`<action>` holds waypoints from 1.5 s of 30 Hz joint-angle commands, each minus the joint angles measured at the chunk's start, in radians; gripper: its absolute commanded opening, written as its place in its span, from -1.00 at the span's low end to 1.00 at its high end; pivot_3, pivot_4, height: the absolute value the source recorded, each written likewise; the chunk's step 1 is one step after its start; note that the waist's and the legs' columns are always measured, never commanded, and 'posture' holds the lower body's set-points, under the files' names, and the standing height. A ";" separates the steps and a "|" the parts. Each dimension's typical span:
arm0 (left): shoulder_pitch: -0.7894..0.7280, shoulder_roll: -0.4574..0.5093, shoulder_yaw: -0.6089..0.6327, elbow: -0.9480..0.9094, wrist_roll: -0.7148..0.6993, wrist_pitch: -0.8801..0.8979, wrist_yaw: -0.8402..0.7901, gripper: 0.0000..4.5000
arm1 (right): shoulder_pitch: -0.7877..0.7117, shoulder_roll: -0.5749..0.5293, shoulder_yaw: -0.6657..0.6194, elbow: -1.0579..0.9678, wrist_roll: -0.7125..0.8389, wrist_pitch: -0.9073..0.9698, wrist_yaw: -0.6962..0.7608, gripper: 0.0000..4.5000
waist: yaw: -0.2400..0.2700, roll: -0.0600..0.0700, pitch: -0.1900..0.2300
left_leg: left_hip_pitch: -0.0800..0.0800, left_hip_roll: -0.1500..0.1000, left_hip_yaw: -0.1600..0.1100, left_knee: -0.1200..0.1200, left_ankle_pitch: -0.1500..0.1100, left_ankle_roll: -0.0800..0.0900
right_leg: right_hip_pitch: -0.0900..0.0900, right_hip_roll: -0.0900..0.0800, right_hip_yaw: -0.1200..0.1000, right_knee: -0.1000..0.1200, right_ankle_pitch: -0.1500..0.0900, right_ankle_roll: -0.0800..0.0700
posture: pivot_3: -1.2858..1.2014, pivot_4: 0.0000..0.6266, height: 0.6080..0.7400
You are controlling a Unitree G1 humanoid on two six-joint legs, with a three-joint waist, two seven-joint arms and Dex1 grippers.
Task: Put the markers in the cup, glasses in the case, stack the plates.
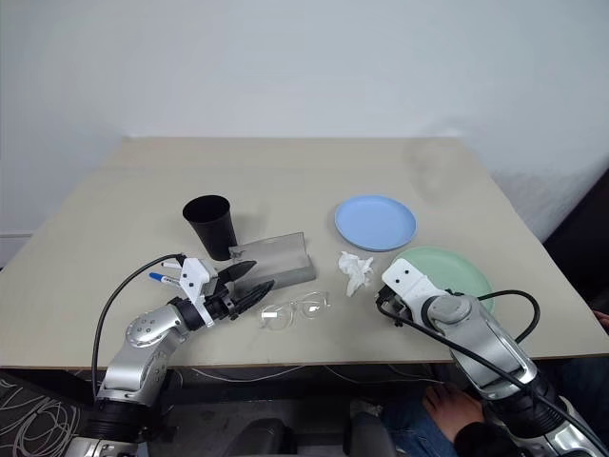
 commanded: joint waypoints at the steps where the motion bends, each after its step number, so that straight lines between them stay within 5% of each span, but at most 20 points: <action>1: -0.011 0.007 0.007 -0.030 0.002 -0.018 0.001 0.43 | -0.023 0.008 -0.023 0.006 -0.036 0.001 -0.044 -0.20 | 0.000 0.000 0.000 | 0.000 0.000 0.000 0.000 0.000 0.000 | 0.000 0.000 0.000 0.000 0.000 0.000 | 0.03 -1.00 0.70; 6: -0.015 0.006 0.005 -0.028 0.003 -0.019 0.001 0.43 | -0.016 0.015 -0.041 0.043 -0.060 -0.007 -0.077 -0.45 | 0.001 0.000 0.000 | 0.000 0.000 0.000 0.001 0.000 -0.001 | 0.000 0.000 0.000 0.000 0.000 0.000 | 0.03 -1.00 0.70; 10: -0.016 0.005 0.004 -0.028 0.004 -0.019 0.001 0.43 | -0.012 0.016 -0.046 0.059 -0.071 -0.017 -0.087 -0.99 | -0.001 -0.002 -0.001 | 0.000 0.000 0.000 0.001 -0.001 -0.002 | 0.000 0.000 0.000 0.000 0.000 0.000 | 0.03 -1.00 0.70; 20: -0.024 0.006 0.005 -0.024 0.006 -0.017 0.005 0.43 | -0.032 0.036 -0.070 0.141 -0.140 -0.086 -0.163 -0.99 | 0.000 -0.003 -0.001 | -0.001 0.000 0.000 0.001 -0.001 -0.002 | 0.000 0.000 0.000 0.000 0.000 0.000 | 0.03 -1.00 0.70; 33: -0.041 0.007 0.005 -0.014 0.007 -0.015 0.007 0.43 | -0.180 0.016 -0.047 0.409 -0.260 -0.603 -0.153 -0.99 | -0.002 -0.002 -0.001 | -0.002 0.000 0.001 0.001 0.000 0.001 | -0.001 0.001 0.000 0.000 0.000 0.000 | 0.03 -1.00 0.70; 40: -0.059 0.010 0.004 -0.003 0.006 -0.012 0.001 0.43 | -0.387 0.061 -0.003 0.723 -0.233 -1.007 0.024 -0.99 | -0.005 -0.002 -0.001 | -0.001 0.000 0.001 0.001 0.000 0.001 | 0.000 0.001 0.000 0.000 0.000 0.000 | 0.03 -1.00 0.70; 45: -0.065 0.011 0.002 -0.016 0.006 -0.007 0.007 0.43 | -0.587 0.173 0.024 1.123 -0.237 -1.263 0.137 -0.99 | -0.007 -0.002 -0.001 | 0.001 0.000 0.001 0.001 0.001 0.002 | 0.001 0.002 0.001 0.000 0.001 0.000 | 0.03 -1.00 0.70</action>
